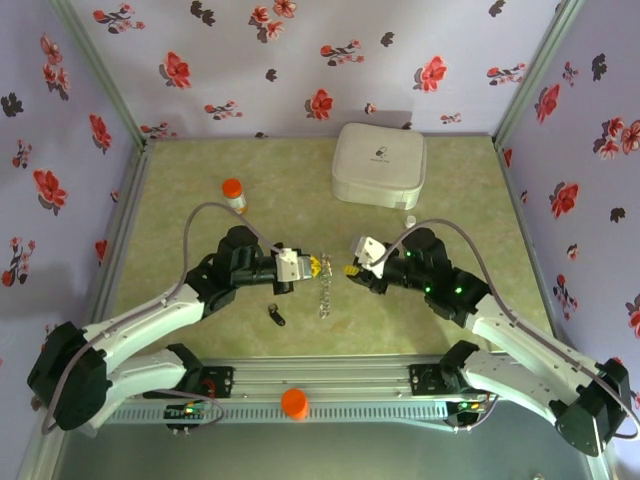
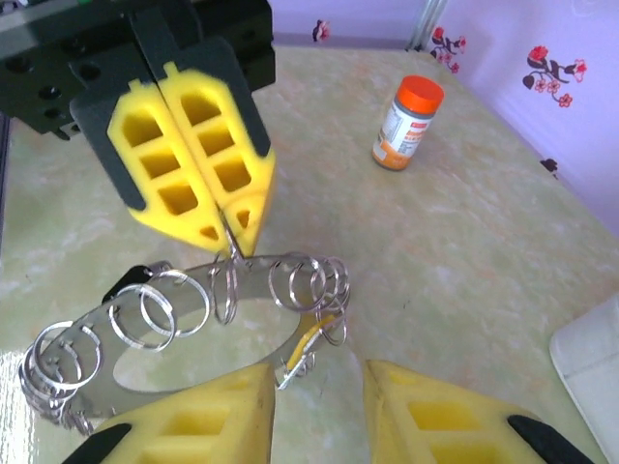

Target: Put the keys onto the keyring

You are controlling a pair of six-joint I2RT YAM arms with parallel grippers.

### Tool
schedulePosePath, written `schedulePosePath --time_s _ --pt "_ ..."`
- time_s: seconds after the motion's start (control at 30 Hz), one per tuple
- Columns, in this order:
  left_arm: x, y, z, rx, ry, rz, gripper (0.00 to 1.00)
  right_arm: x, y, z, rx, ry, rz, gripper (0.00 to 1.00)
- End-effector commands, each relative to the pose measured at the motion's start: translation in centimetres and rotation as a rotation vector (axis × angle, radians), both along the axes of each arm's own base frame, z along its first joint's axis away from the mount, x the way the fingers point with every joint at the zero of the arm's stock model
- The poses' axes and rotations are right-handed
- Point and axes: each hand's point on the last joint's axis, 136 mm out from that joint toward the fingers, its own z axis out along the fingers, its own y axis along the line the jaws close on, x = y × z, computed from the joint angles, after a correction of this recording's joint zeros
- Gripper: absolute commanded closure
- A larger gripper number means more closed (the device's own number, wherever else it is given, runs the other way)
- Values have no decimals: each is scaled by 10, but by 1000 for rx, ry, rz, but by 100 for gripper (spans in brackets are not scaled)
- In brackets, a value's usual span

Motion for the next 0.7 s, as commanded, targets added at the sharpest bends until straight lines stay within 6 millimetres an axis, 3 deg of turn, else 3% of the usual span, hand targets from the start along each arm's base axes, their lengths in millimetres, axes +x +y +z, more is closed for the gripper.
schedulePosePath --time_s 0.0,0.43,0.67 --pt "10 1 20 -35 -164 29 100 -7 5 -7 -33 -34 66 65" --pt "6 -2 20 -39 -144 22 100 -19 34 -8 -40 -25 215 61" --pt "10 -6 26 -65 -120 37 100 -41 30 -11 -52 6 276 65"
